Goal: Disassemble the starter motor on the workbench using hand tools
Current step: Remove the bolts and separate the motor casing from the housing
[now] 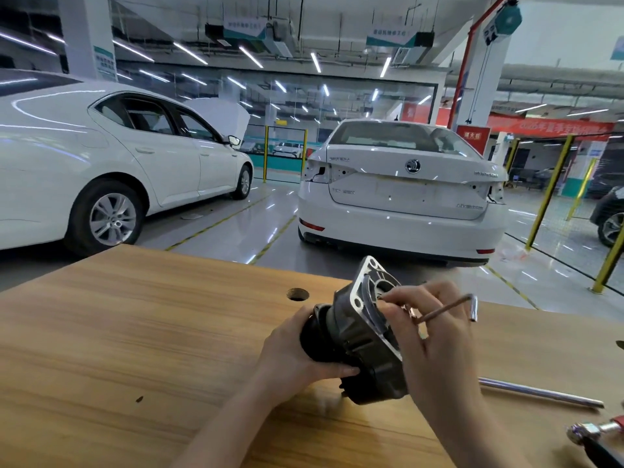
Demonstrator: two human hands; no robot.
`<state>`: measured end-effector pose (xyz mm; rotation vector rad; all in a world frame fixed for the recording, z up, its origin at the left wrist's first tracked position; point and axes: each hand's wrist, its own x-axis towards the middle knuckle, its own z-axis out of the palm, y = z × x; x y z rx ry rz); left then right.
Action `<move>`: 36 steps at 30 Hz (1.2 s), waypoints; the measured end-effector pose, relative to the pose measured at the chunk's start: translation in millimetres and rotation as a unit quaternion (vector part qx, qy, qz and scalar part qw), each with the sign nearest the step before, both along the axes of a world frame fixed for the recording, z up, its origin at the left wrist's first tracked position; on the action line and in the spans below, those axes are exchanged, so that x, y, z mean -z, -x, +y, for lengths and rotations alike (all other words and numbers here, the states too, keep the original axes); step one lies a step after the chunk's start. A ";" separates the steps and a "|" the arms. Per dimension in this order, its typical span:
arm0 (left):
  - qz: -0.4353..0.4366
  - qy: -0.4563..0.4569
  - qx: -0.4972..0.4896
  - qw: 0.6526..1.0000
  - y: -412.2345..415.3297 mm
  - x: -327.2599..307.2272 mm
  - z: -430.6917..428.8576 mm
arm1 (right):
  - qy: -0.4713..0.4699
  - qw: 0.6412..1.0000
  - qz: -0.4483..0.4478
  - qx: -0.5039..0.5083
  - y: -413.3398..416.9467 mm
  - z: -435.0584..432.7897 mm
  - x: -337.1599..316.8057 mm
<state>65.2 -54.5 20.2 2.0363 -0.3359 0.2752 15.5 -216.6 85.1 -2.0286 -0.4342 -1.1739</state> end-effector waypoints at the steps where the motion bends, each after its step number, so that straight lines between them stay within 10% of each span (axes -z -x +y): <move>1: 0.001 0.000 -0.001 1.000 0.8 -0.3 0.1 | -0.002 1.000 -0.019 0.011 -1.8 4.0 4.7; 24: -0.001 -0.039 0.006 0.999 1.0 -0.4 1.4 | 0.080 0.994 0.010 -0.076 -18.4 -13.2 30.2; 36: -0.060 -0.095 -0.017 0.994 -7.1 11.3 -5.9 | -0.205 0.976 0.072 -0.020 -26.4 -35.5 61.8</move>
